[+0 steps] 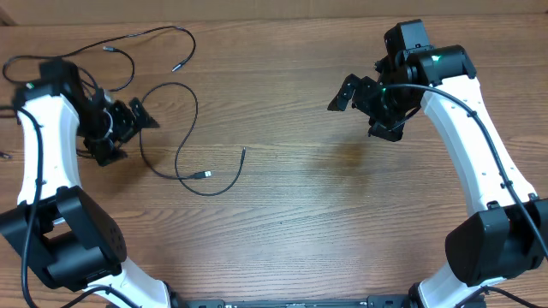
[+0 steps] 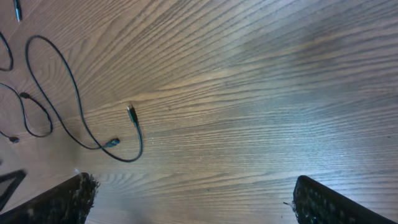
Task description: Untangle cables
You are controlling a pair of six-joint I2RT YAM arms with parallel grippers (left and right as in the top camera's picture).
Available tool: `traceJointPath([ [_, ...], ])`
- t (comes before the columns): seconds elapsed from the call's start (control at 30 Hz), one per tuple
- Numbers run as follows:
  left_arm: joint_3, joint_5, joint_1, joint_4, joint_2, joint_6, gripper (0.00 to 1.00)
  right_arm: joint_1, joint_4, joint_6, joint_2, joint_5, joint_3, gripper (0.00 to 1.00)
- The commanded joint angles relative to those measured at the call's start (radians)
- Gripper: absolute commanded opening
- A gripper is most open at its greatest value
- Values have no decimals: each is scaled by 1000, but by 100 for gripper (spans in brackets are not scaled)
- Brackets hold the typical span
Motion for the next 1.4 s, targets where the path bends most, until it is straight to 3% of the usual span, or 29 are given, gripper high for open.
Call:
traceJointPath([
  [0.0, 161, 241, -39, -204, -5, 188, 100, -1, 2, -5, -11, 3, 16, 100],
  [0.17, 169, 264, -117, -277, -71, 254, 100, -1, 2, -5, -11, 3, 16, 100],
  [0.43, 169, 243, -251, -301, -260, 251, 99, -1, 2, -5, -11, 3, 16, 100],
  [0.57, 168, 158, -253, -372, -361, 251, 100, -1, 2, -5, -11, 3, 16, 100],
  [0.73, 142, 166, -258, -450, -476, 251, 100, -1, 2, -5, -11, 3, 16, 100],
  [1.07, -106, 166, -270, -455, -781, 233, 99, -1, 2, -5, -11, 3, 16, 100],
  [1.37, -129, 103, -270, -455, -820, 225, 100, -1, 2, -5, -11, 3, 16, 100],
])
